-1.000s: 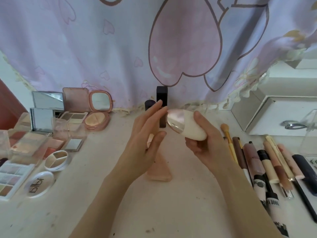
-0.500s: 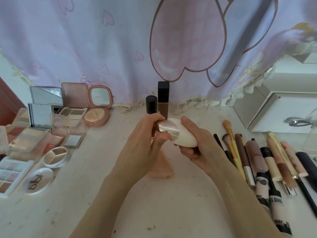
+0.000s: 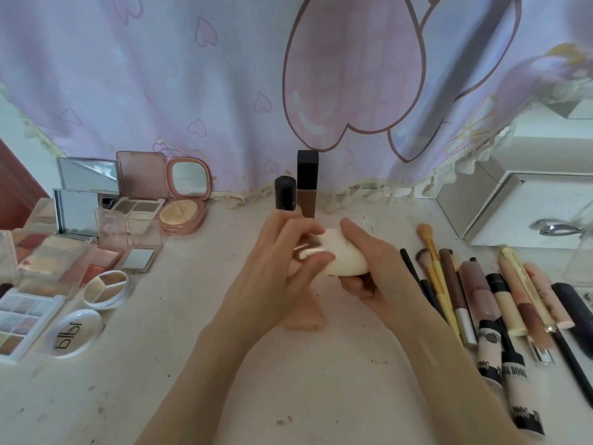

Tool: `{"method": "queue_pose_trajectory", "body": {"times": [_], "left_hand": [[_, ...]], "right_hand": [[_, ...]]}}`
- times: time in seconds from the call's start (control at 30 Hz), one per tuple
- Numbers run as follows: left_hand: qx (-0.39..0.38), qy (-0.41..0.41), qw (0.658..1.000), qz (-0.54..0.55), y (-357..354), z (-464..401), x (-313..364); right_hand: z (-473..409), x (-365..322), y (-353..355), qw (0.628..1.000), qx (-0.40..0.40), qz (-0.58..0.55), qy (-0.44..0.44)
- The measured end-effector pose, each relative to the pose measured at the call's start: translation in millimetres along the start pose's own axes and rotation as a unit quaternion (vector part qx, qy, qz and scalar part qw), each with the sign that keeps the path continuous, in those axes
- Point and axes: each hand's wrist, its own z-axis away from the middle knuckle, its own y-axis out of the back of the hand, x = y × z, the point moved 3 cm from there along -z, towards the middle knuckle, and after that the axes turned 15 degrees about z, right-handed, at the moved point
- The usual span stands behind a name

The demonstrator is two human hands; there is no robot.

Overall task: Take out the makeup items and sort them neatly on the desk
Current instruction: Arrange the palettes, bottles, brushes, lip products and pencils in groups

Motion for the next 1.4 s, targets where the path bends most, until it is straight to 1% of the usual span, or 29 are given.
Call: {"method": "queue_pose_trajectory", "body": {"times": [0.07,0.1,0.17,0.2,0.27,0.3,0.33,0.37,0.43,0.57,0.67,0.7,0.77,0.83,0.9,0.93,1.0,1.1,1.17,1.23,1.4], "left_hand": [[0.07,0.049,0.996,-0.006,7,0,-5],[0.092,0.067,0.993,-0.01,9,0,-7],[0.118,0.083,0.989,0.017,9,0,-8],[0.12,0.075,0.989,0.043,8,0,-5],[0.094,0.004,0.994,0.049,6,-1,0],[0.063,-0.032,0.997,0.039,5,-1,0],[0.026,-0.052,0.998,0.032,4,0,0],[-0.005,-0.05,0.998,0.029,2,0,0],[-0.033,-0.028,0.998,0.038,0,0,-2],[-0.022,-0.014,0.999,0.033,2,-2,-7],[0.05,0.031,0.998,0.008,10,-2,-11],[0.076,0.047,0.996,0.015,12,-2,-11],[0.106,0.058,0.99,0.067,13,-3,-9],[0.087,0.01,0.994,0.066,12,-4,-2],[0.032,-0.036,0.998,0.031,8,-2,1],[0.006,-0.035,0.999,0.022,5,-2,1],[-0.029,-0.006,0.999,0.035,2,-2,-2],[-0.044,0.011,0.997,0.057,4,-2,-5],[-0.047,0.014,0.997,0.06,6,-3,-7],[-0.033,0.029,0.998,0.046,7,-3,-10],[0.058,0.088,0.994,0.012,10,0,-19]], "right_hand": [[0,-1,-4,0.999,0.023,0.035,0.033],[0,-1,-5,0.997,0.037,0.049,0.047],[-1,-1,-6,0.995,0.061,0.055,0.059],[-1,-1,-5,0.995,0.069,0.04,0.054],[-2,-1,-2,0.996,0.079,-0.004,0.037],[-2,-1,1,0.996,0.08,-0.022,0.029],[-3,-1,3,0.996,0.079,-0.039,0.023],[-3,0,5,0.996,0.074,-0.054,0.017],[-4,1,7,0.995,0.062,-0.072,0.009],[-6,2,6,0.998,0.048,-0.05,0.007],[-5,2,1,0.999,0.031,-0.026,0.02],[-5,2,0,0.999,0.028,-0.027,0.022],[-4,2,-2,0.999,0.029,-0.035,0.019],[-4,2,-1,0.998,0.038,-0.041,0.009],[-5,3,1,0.997,0.052,-0.051,0.002],[-5,3,3,0.997,0.058,-0.055,0.0],[-5,3,4,0.996,0.066,-0.059,0.0],[-5,3,4,0.996,0.068,-0.053,0.001],[-5,4,3,0.997,0.071,-0.042,0.005],[-5,4,2,0.997,0.073,-0.029,0.015],[-3,4,-6,0.997,0.052,0.013,0.048]]}}
